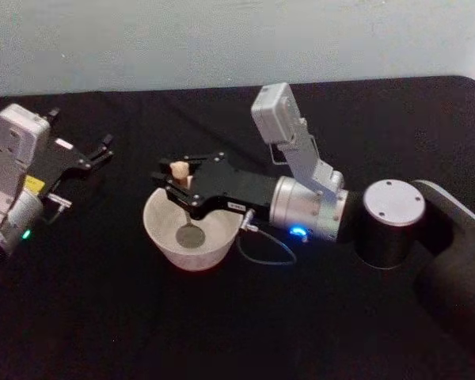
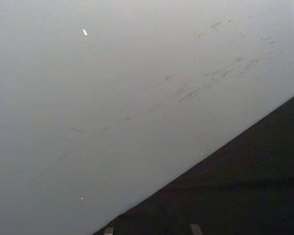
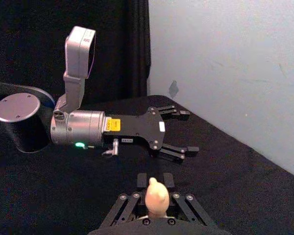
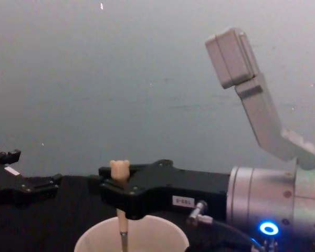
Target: Pick up the stirring spoon with one hand, stir inside the cup, then place it back in its original position.
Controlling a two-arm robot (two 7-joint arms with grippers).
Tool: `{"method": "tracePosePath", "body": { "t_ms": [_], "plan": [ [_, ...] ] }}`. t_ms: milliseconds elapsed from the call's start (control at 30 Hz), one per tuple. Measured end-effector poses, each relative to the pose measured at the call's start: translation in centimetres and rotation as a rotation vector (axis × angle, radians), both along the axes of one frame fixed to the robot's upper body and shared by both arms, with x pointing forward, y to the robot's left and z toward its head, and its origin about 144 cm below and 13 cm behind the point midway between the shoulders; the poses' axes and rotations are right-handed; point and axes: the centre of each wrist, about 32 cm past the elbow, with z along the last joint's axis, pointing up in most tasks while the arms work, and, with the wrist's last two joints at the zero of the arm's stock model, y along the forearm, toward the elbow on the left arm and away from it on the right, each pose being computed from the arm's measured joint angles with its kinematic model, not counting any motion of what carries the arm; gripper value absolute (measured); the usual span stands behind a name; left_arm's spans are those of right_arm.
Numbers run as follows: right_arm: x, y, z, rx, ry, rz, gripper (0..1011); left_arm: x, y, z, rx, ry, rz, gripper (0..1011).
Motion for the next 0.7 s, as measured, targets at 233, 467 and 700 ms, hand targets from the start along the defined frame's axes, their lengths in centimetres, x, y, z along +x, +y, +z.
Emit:
{"method": "tracePosePath", "body": {
  "t_ms": [233, 467, 700],
  "plan": [
    [0.8, 0.8, 0.1, 0.007, -0.010, 0.005, 208, 0.0, 0.0, 0.0, 0.000, 0.000, 0.000, 1001],
    [1.6, 1.2, 0.0, 0.001, -0.017, -0.004, 208, 0.0, 0.0, 0.0, 0.000, 0.000, 0.000, 1001],
    [2.1, 1.0, -0.2, -0.006, -0.020, -0.030, 208, 0.0, 0.0, 0.0, 0.000, 0.000, 0.000, 1001]
  ]
}}
